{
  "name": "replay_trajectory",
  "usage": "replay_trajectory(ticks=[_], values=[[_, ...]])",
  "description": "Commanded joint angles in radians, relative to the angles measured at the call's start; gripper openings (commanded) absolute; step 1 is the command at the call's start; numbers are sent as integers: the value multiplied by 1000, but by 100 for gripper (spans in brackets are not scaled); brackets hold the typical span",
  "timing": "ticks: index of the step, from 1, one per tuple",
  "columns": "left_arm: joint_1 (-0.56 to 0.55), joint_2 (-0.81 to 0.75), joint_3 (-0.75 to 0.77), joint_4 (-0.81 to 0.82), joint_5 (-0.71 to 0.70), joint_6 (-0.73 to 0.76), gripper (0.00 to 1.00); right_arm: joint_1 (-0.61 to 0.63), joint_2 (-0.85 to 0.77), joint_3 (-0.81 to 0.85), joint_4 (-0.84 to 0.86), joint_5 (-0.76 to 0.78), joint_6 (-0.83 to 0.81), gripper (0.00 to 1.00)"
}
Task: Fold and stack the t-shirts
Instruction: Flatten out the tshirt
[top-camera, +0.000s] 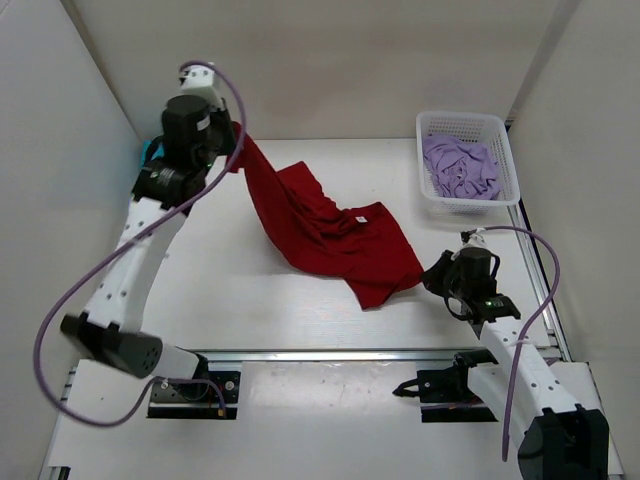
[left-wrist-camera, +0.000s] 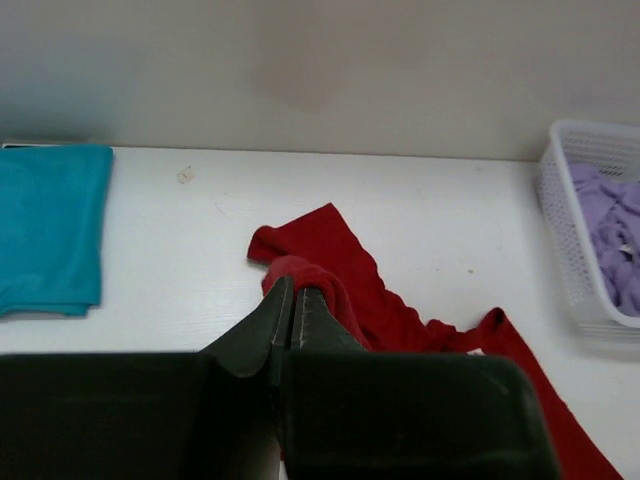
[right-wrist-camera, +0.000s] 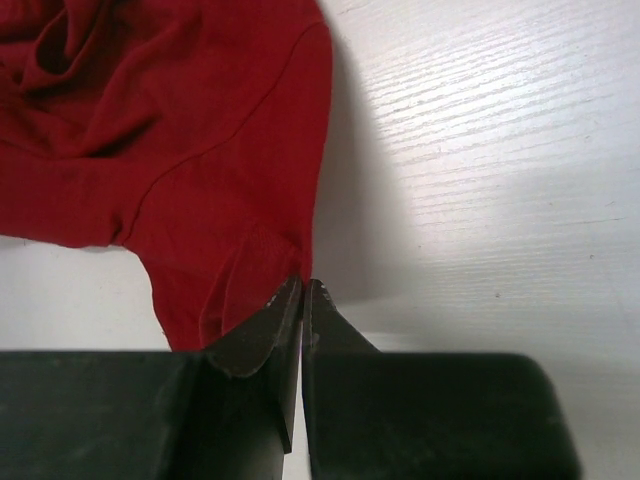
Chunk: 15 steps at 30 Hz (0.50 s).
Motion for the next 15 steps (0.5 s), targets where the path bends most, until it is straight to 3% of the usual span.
replay_trajectory(ticks=[1, 6, 9, 15], values=[[49, -190, -3, -26, 61, -46, 0, 7, 4, 45, 28, 14, -7, 0], [14, -177, 181, -91, 78, -39, 0, -16, 44, 57, 75, 19, 19, 0], [49, -70, 311, -106, 137, -50, 0, -25, 104, 60, 105, -2, 24, 1], [138, 237, 313, -8, 210, -68, 0, -42, 148, 55, 137, -13, 15, 0]])
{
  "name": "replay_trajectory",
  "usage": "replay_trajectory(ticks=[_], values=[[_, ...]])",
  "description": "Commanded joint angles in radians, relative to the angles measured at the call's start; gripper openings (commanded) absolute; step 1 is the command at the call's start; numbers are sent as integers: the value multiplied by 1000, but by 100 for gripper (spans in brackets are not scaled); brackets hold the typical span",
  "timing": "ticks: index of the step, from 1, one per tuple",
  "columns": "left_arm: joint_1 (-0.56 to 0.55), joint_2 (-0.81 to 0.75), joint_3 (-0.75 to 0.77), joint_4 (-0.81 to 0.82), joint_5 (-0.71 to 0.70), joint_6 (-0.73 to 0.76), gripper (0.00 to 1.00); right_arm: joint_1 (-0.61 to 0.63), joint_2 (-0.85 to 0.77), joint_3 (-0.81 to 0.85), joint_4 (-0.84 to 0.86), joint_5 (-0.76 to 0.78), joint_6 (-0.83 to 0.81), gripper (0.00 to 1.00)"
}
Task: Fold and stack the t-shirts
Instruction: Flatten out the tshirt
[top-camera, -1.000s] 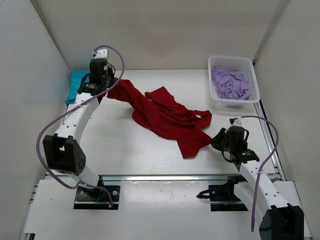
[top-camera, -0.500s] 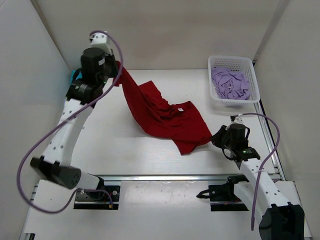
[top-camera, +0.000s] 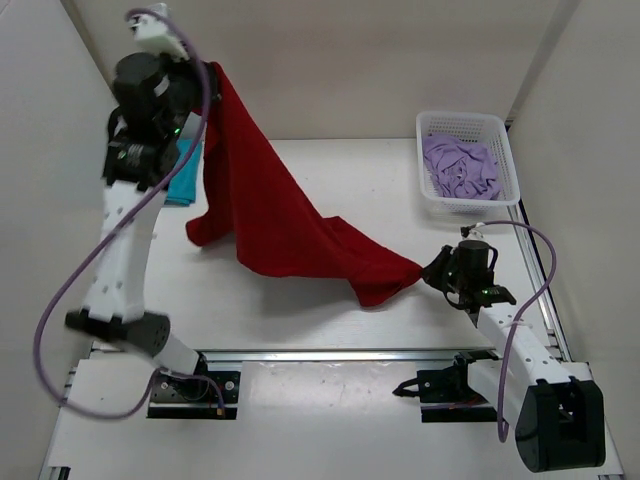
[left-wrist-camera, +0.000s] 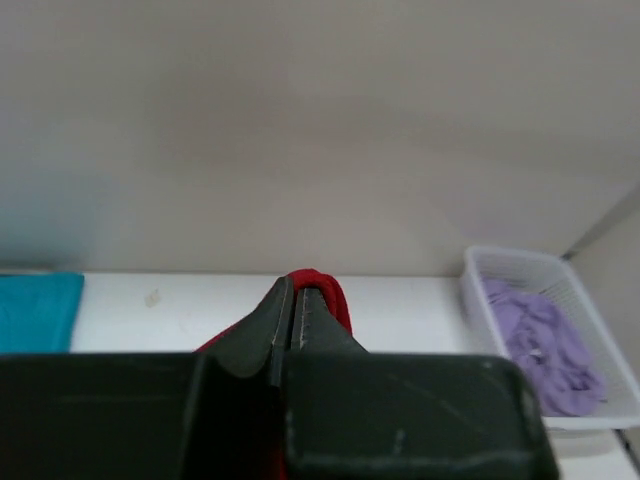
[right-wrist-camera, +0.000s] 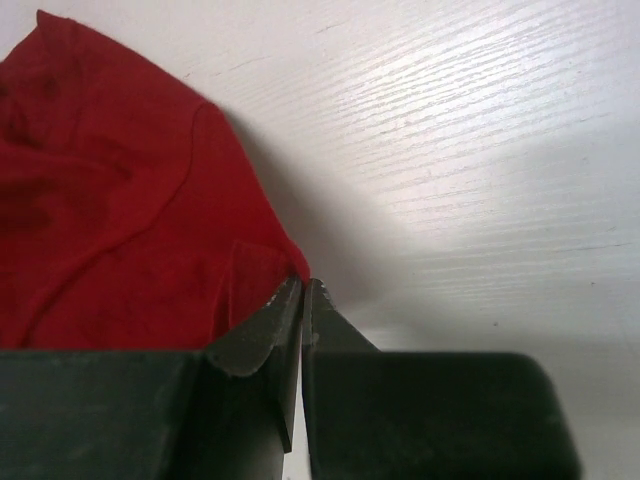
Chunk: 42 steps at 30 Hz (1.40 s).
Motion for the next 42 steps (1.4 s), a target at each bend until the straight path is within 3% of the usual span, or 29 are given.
replay_trajectory(ticks=[1, 5, 7, 8, 10, 11, 12, 13, 15, 20, 21, 22, 23, 24, 25, 27, 31, 36, 38, 42], values=[[45, 288, 20, -23, 62, 3, 0, -23, 13, 34, 61, -4, -1, 0], [105, 546, 168, -56, 107, 0, 1, -22, 16, 28, 56, -10, -6, 0], [123, 634, 273, -90, 142, -9, 9, -29, 18, 21, 52, -18, -4, 0], [128, 660, 246, -79, 133, -14, 15, -25, 13, 28, 47, -22, -4, 0], [135, 647, 182, -75, 139, -22, 43, -28, 8, 27, 47, -16, 3, 0], [138, 628, 144, -84, 125, -22, 71, -29, 5, 30, 49, -21, -1, 0], [143, 604, 116, -82, 107, -29, 89, -20, 7, 25, 53, -27, 5, 0], [158, 554, 16, -63, 133, -46, 98, -19, 2, 18, 64, -30, 13, 0], [175, 457, -76, -12, 183, -66, 99, -12, -7, 4, 66, -32, 14, 0], [201, 98, -624, 222, 285, -167, 95, 20, -30, -22, 89, -32, 23, 0], [212, 56, -744, 250, 297, -202, 75, 21, -31, -19, 92, -27, 23, 0], [220, -18, -799, 293, 309, -216, 64, 30, -33, -24, 81, -22, 25, 0], [217, -74, -911, 319, 296, -248, 47, 40, -38, -24, 85, -16, 19, 0], [215, -94, -997, 316, 274, -262, 38, 40, -36, -24, 85, -18, 10, 0], [214, -149, -1084, 319, 236, -265, 36, 43, -41, -22, 78, -10, 16, 0], [209, -235, -1221, 355, 199, -291, 35, 52, -41, -21, 76, -1, 3, 0], [278, -375, -1453, 464, 161, -363, 46, 67, -21, -19, 90, -39, 3, 0], [309, -415, -1561, 525, 141, -420, 49, 75, 2, -21, 107, -64, -10, 0], [332, -444, -1636, 597, 130, -457, 56, 80, 14, -21, 110, -64, -9, 0], [358, -426, -1670, 688, 137, -483, 62, 87, 21, -27, 130, -93, -7, 0]])
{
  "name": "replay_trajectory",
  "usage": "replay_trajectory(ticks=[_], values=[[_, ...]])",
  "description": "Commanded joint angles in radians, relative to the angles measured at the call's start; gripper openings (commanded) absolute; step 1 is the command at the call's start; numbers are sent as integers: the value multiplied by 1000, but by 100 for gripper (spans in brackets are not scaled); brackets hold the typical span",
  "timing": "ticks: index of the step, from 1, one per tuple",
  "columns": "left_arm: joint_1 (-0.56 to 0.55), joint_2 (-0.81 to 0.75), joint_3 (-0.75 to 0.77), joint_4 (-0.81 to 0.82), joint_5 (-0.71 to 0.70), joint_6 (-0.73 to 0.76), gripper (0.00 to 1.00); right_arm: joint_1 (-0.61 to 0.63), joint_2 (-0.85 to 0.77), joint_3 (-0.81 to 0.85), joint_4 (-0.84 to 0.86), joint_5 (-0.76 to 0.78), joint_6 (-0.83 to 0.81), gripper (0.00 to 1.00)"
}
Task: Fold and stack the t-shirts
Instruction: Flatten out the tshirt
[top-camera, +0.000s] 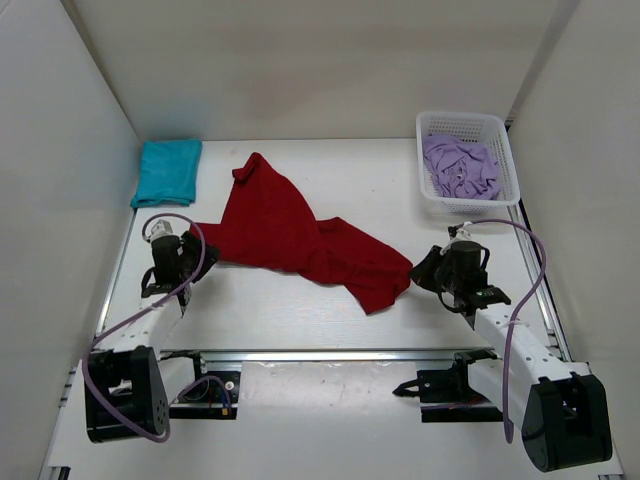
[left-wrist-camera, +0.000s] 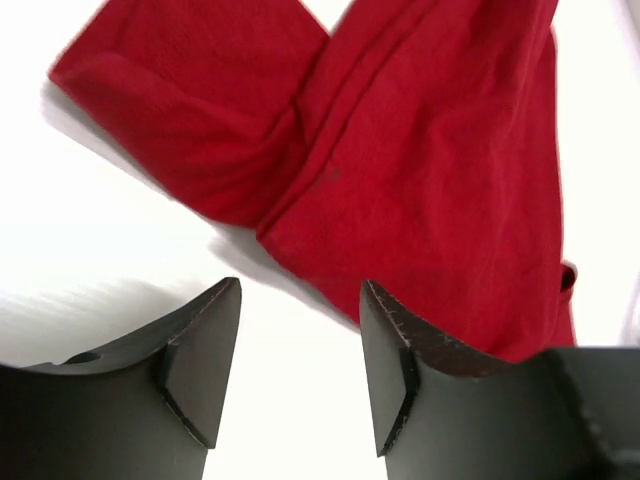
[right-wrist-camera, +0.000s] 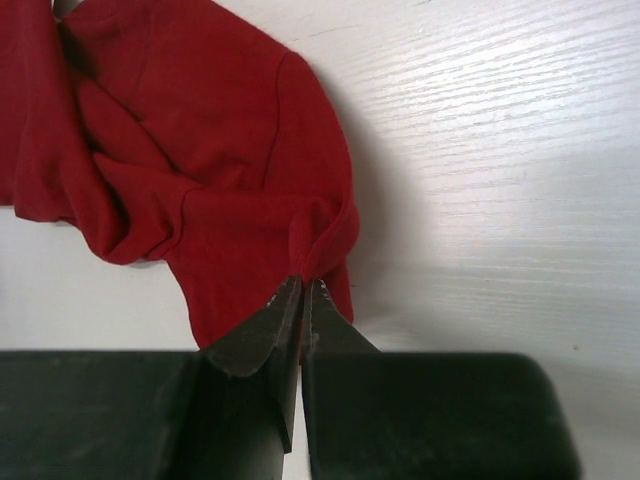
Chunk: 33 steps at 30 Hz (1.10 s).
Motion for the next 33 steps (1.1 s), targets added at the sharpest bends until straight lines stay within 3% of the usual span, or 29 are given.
replay_trajectory(ticks=[1, 7, 15, 19, 31, 33], values=[[29, 43, -6, 139, 11, -52, 62, 17, 8, -7, 59, -29, -11, 0], [24, 134, 0, 228, 35, -95, 52, 17, 8, 3, 49, -32, -17, 0], [-1, 157, 13, 213, -25, -104, 53, 11, 8, 1, 60, -38, -16, 0], [-22, 200, 36, 167, -41, -87, 49, 14, 1, -2, 60, -42, -14, 0], [-31, 248, 16, 240, -39, -127, 49, 17, 7, -2, 69, -48, -16, 0], [-36, 249, 14, 239, -44, -127, 44, 11, 8, -8, 72, -43, -16, 0]])
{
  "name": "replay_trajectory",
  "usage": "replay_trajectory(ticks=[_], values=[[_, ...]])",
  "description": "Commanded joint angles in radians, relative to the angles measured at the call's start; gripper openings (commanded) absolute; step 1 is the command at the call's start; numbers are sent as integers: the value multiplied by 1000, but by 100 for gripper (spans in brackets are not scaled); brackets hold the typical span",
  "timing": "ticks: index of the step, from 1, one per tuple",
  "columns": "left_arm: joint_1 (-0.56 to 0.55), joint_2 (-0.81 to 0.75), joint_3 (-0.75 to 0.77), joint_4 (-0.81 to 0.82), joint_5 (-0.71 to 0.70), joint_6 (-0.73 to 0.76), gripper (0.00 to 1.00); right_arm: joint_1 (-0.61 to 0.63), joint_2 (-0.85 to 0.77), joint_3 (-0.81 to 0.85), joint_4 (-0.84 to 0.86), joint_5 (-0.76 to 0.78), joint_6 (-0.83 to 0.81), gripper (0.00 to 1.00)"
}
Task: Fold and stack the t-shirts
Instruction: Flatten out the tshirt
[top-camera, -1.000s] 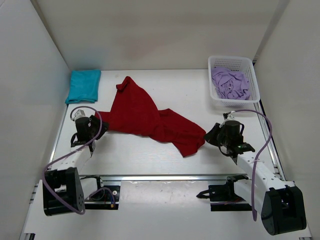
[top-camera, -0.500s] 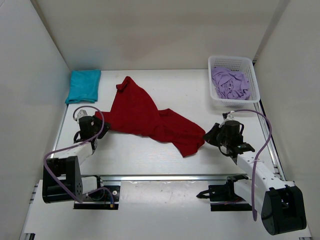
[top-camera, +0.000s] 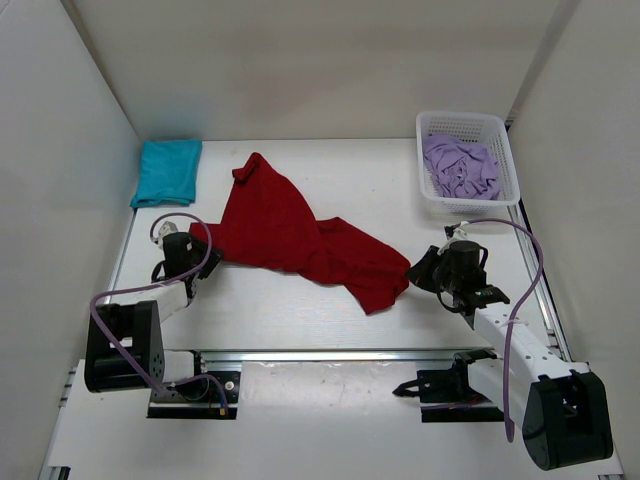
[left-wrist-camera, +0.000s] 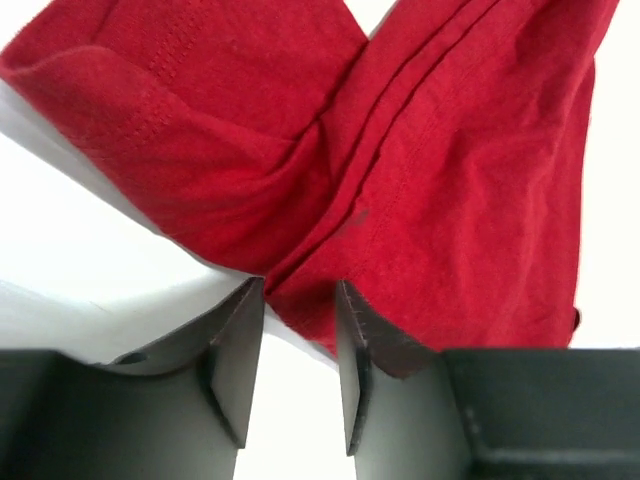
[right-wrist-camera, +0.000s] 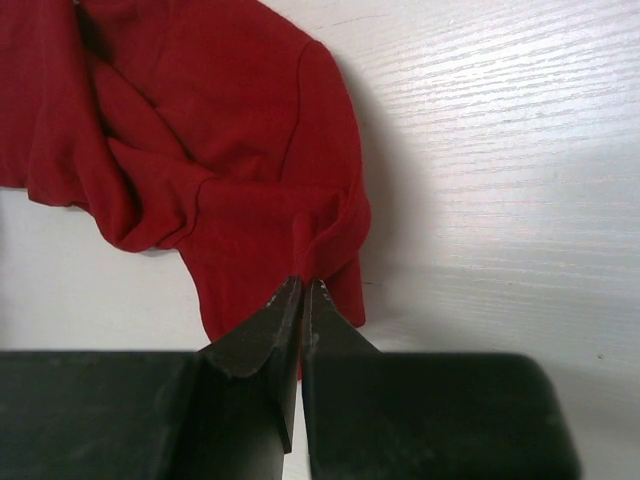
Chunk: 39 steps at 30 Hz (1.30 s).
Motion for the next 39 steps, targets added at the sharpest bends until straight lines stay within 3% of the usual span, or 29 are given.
replay_trajectory(ticks=[1, 2, 4, 8, 17, 21, 24, 26, 30, 34, 39], values=[[-17, -12, 4, 55, -19, -16, 39, 1, -1, -2, 54, -6, -9, 0], [-14, -18, -4, 71, -20, -19, 35, 3, -1, -8, 51, 3, -14, 0], [-6, -18, 14, 68, -31, -27, 18, 1, -1, -1, 46, 0, -14, 0], [-15, -68, 49, 31, -29, -23, 0, -10, -20, -2, 17, 36, -8, 0], [-24, -303, 181, -252, 66, 146, 0, -48, -145, -18, -167, 111, -3, 0], [-27, -406, 171, -377, 70, 230, 0, -114, -216, -77, -230, 73, 20, 1], [-40, -453, 106, -392, 66, 243, 0, -60, -225, -59, -238, 115, 38, 38], [-60, -458, 71, -371, 81, 234, 0, -54, -212, -7, -248, 135, 14, 49], [-119, -467, 30, -337, 98, 208, 0, -51, -153, 33, -256, 118, -14, 48], [-150, -472, 31, -323, 89, 214, 0, -11, -120, 16, -253, 201, 6, 48], [-184, -458, 42, -317, 73, 215, 0, -75, -127, -39, -279, 224, 31, 44]])
